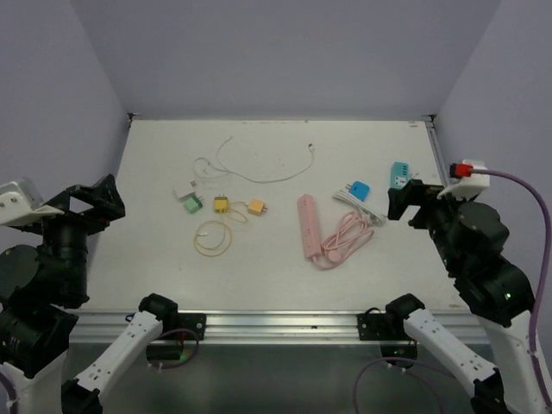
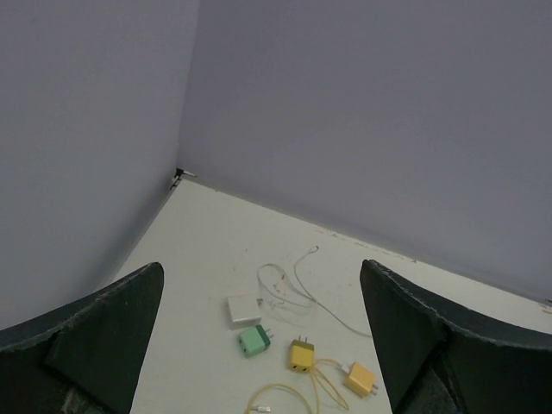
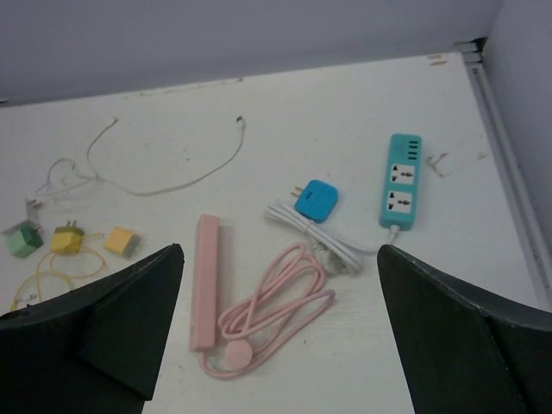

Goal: Pull the plug off the socket

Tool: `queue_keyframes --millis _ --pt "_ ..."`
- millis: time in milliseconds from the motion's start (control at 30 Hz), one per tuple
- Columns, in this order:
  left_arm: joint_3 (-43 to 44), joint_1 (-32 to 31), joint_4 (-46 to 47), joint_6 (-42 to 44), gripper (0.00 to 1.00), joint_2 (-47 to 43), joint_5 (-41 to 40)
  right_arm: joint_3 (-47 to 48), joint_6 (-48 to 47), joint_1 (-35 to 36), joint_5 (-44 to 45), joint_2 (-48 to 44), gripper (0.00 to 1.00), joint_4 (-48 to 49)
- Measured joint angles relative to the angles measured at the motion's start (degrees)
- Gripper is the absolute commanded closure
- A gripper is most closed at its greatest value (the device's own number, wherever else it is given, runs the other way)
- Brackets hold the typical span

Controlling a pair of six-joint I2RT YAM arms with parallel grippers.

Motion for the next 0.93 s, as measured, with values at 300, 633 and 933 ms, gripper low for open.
queue_keyframes --millis 300,633,933 --pt "2.1 0.0 -1.3 0.7 0.0 -4.8 -3.5 -3.2 -7.4 0.0 9.5 -19.4 0.01 0.3" --pt "-1.0 0.0 2.1 0.7 0.01 -9.1 -7.3 -7.0 -11.1 0.0 11.9 -24.8 0.01 1.0" --pt "-3.0 0.0 3.3 0.7 0.01 -9.4 -8.4 -7.8 -12.8 0.0 12.9 -25.6 0.01 3.0"
